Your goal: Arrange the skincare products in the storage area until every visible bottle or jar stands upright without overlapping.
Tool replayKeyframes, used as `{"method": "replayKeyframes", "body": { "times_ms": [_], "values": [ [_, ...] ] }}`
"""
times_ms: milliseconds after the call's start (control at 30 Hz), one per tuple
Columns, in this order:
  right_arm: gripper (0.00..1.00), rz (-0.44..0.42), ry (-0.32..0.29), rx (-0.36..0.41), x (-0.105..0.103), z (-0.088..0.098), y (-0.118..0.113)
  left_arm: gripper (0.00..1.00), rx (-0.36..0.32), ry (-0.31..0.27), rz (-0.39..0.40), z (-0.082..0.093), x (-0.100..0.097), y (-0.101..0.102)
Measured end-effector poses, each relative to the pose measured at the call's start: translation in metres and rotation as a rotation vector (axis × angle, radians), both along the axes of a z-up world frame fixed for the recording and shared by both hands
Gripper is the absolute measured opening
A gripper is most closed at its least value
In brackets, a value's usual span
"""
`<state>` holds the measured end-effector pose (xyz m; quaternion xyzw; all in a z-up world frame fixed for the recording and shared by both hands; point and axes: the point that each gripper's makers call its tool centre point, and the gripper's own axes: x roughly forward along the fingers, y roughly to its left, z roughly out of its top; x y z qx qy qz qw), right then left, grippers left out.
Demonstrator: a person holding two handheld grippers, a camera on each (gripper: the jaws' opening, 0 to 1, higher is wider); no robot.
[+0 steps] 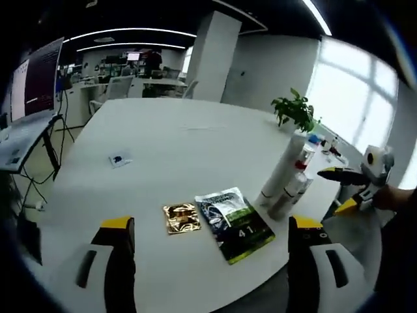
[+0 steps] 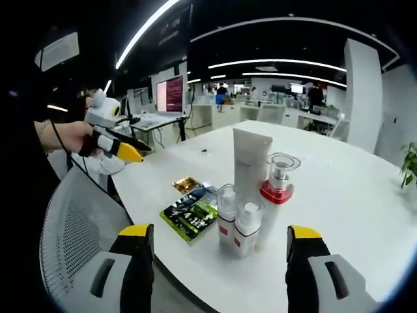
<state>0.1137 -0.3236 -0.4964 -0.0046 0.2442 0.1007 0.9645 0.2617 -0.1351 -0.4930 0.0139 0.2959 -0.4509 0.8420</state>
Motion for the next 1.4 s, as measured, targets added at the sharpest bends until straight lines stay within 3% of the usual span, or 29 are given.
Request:
{"method": "replayKeyframes", "body": {
  "times_ms": [367,967,1400],
  "values": [
    [0.87,-0.038,-0.005,0.024,0.001,0.000,-0.006,0.90,-0.005,0.006,0.052,-0.008,-0.004,0.008],
    [0.86,-0.049,-0.009,0.026,0.000,0.002,-0.007,0.90,0.020,0.006,0.028,-0.010,-0.005,0.009],
    [0.86,-0.078,-0.015,0.019,0.001,0.002,-0.014,0.89,0.083,0.004,-0.010,-0.021,0.013,0.011]
  ]
}}
